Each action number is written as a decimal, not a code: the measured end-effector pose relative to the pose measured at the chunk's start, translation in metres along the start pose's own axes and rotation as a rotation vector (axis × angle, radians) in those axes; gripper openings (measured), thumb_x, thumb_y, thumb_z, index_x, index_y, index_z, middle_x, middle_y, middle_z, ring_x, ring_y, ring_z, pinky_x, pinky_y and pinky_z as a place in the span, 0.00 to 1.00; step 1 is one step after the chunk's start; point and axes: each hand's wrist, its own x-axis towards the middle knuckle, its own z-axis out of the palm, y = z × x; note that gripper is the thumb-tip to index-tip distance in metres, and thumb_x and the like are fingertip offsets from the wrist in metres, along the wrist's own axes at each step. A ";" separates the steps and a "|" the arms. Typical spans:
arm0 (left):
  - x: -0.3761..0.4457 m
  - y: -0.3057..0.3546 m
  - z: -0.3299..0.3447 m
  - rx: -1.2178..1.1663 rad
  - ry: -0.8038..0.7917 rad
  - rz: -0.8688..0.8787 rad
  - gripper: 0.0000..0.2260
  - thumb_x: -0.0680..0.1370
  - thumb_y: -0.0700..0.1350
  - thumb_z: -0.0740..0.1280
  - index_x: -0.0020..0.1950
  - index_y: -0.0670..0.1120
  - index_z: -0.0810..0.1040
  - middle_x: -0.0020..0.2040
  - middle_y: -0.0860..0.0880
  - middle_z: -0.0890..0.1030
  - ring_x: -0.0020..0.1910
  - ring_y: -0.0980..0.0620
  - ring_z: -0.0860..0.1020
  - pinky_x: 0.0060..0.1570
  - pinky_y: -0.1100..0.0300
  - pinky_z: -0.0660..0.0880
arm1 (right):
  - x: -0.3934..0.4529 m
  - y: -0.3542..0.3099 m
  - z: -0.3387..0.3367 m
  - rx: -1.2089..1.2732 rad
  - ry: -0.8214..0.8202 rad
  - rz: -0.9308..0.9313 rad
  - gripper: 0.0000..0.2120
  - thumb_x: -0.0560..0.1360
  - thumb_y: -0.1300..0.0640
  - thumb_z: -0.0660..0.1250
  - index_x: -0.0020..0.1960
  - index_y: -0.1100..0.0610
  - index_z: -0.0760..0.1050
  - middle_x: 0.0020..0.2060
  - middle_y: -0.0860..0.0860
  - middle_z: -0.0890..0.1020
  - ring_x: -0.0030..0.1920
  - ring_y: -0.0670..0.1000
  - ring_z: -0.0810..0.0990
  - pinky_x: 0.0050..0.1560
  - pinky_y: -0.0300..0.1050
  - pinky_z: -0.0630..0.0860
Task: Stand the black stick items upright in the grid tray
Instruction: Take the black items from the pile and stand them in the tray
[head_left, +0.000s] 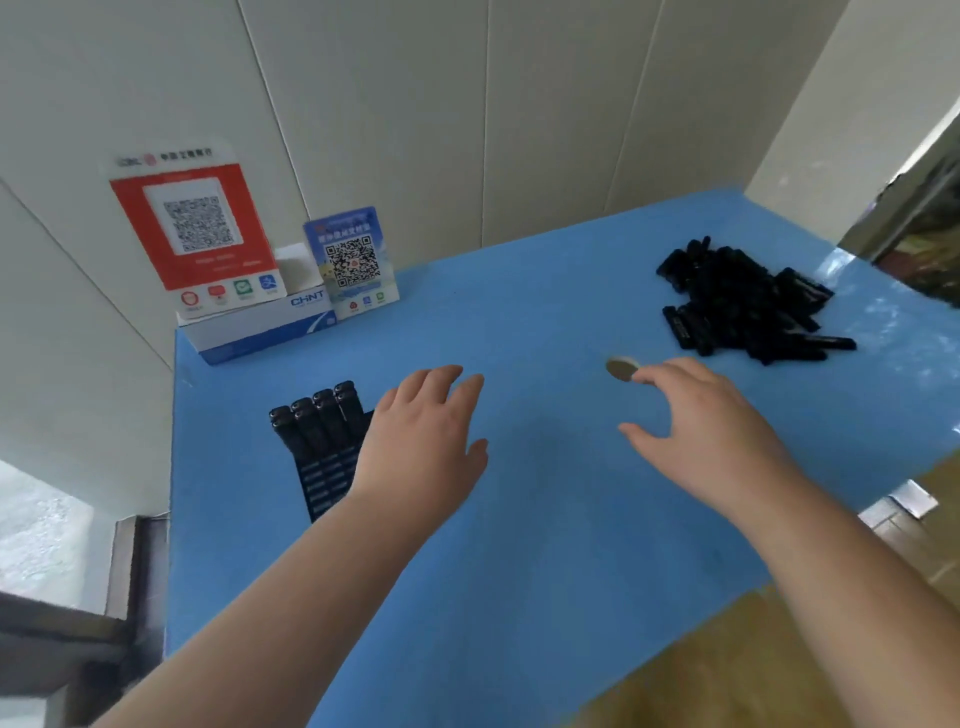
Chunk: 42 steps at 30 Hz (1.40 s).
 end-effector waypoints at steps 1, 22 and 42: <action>0.002 0.011 0.001 0.001 -0.003 0.019 0.29 0.77 0.57 0.66 0.76 0.52 0.66 0.74 0.51 0.68 0.73 0.47 0.66 0.69 0.50 0.65 | -0.006 0.010 -0.005 -0.006 0.008 0.013 0.24 0.74 0.45 0.72 0.67 0.49 0.72 0.62 0.43 0.73 0.64 0.49 0.72 0.57 0.42 0.69; 0.050 0.315 0.038 -0.073 -0.024 0.133 0.26 0.78 0.56 0.65 0.74 0.51 0.68 0.73 0.51 0.70 0.71 0.48 0.66 0.69 0.52 0.66 | -0.073 0.262 -0.104 -0.067 0.052 0.062 0.25 0.74 0.43 0.70 0.68 0.50 0.72 0.61 0.45 0.74 0.62 0.51 0.73 0.58 0.46 0.72; 0.217 0.401 0.113 -0.132 -0.096 0.214 0.16 0.82 0.48 0.63 0.69 0.47 0.75 0.67 0.51 0.74 0.68 0.48 0.69 0.67 0.56 0.66 | 0.039 0.388 -0.115 -0.051 0.019 0.058 0.21 0.77 0.43 0.68 0.67 0.48 0.72 0.61 0.44 0.74 0.63 0.49 0.72 0.58 0.45 0.71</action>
